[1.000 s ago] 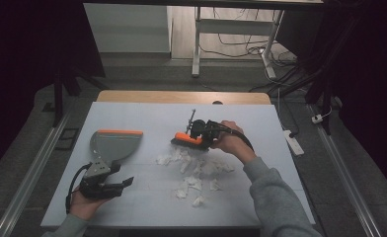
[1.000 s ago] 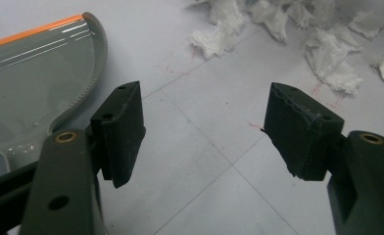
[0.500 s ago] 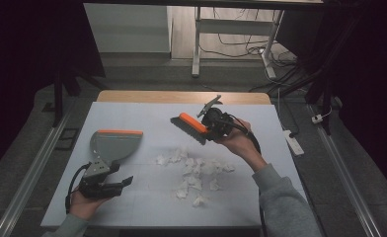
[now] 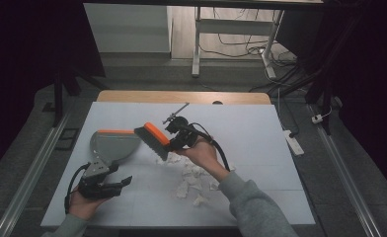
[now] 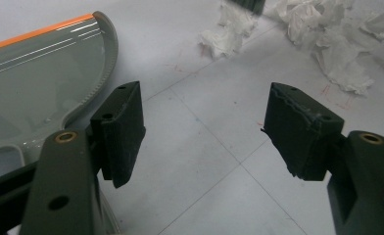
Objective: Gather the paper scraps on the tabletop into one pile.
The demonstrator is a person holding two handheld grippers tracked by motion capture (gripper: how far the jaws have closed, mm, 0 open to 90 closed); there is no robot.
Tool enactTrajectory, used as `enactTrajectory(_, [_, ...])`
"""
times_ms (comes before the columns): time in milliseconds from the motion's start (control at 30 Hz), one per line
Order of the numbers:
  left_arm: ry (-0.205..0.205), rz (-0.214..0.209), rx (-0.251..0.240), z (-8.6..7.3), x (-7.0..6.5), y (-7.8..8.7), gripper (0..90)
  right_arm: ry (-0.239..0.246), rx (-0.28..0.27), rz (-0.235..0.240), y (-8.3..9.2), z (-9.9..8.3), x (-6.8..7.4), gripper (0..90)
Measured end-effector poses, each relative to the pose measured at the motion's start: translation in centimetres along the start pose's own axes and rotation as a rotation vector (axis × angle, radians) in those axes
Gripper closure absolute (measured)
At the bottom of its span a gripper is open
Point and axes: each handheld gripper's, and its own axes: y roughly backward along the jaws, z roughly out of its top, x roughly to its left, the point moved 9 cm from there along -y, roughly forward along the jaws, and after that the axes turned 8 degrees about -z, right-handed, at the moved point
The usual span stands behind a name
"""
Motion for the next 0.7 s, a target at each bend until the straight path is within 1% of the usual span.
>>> enactTrajectory(33, [-0.001, 0.0, 0.002, 0.0, 0.0, 0.0, 32.1, -0.03, 0.018, 0.046, -1.1, 0.1, 0.8, 70.5])
enactTrajectory(67, [-0.002, 0.0, 0.003, 0.0, 0.0, 0.0, 32.1, -0.03, 0.018, 0.046, -1.1, 0.1, 0.8, 70.5])
enactTrajectory(100, [-0.004, 0.002, 0.004, 0.0, 0.0, 0.0, 32.1, -0.043, 0.029, 0.061, -1.7, 0.1, 1.1, 70.5])
enactTrajectory(133, [-0.005, 0.002, 0.006, 0.0, 0.0, 0.0, 32.1, -0.042, 0.036, 0.07, -2.2, 0.1, 1.2, 70.5])
enactTrajectory(200, [-0.005, 0.003, 0.004, 0.0, -0.1, -0.1, 32.1, -0.056, 0.055, 0.072, -3.2, 0.0, 1.3, 70.5])
enactTrajectory(233, [-0.005, 0.002, 0.004, 0.0, -0.1, 0.0, 32.1, -0.068, 0.066, 0.082, -3.7, -0.2, 1.3, 70.5])
enactTrajectory(267, [-0.005, 0.003, 0.004, 0.0, -0.1, 0.0, 32.1, -0.081, 0.092, 0.075, -4.5, -0.7, 0.8, 70.5])
enactTrajectory(300, [-0.007, 0.003, 0.001, 0.0, -0.1, 0.0, 32.1, -0.089, 0.11, 0.062, -4.8, -1.1, 0.4, 70.5])
enactTrajectory(333, [-0.007, 0.003, 0.001, 0.0, -0.1, 0.0, 32.1, -0.085, 0.118, 0.037, -4.8, -1.6, -0.3, 70.5])
enactTrajectory(367, [-0.008, 0.002, 0.001, 0.0, -0.1, 0.0, 32.1, -0.085, 0.118, 0.037, -4.8, -1.6, -0.3, 70.5])
enactTrajectory(400, [-0.008, 0.003, 0.001, -0.1, -0.1, 0.0, 32.1, -0.128, 0.143, 0.044, -4.4, -2.5, -1.4, 70.5])
enactTrajectory(433, [-0.008, 0.003, 0.002, -0.1, -0.1, 0.0, 32.1, -0.145, 0.148, 0.039, -4.0, -3.0, -2.0, 70.5])
enactTrajectory(467, [-0.007, 0.004, 0.003, -0.1, 0.0, 0.0, 32.1, -0.152, 0.154, 0.016, -3.6, -3.6, -2.6, 70.5])
enactTrajectory(500, [-0.006, 0.004, 0.003, -0.1, 0.0, 0.0, 32.1, -0.154, 0.158, 0.004, -3.1, -4.2, -3.3, 70.5])
enactTrajectory(533, [-0.006, 0.003, 0.003, -0.1, 0.0, 0.0, 32.1, -0.172, 0.164, -0.001, -2.6, -4.8, -3.8, 70.5])
enactTrajectory(567, [-0.007, 0.003, 0.004, -0.1, 0.0, 0.0, 32.1, -0.172, 0.164, -0.001, -2.6, -4.8, -3.8, 70.5])
enactTrajectory(600, [-0.008, 0.003, 0.005, -0.1, 0.0, -0.1, 32.2, -0.181, 0.17, -0.033, -1.7, -5.8, -4.7, 70.5])
enactTrajectory(633, [-0.01, 0.003, 0.008, -0.1, -0.1, -0.1, 32.2, -0.181, 0.17, -0.033, -1.7, -5.8, -4.7, 70.5])
enactTrajectory(700, [-0.015, 0.002, 0.012, -0.1, -0.1, -0.2, 32.1, -0.185, 0.174, -0.049, -0.7, -6.5, -5.3, 70.5])
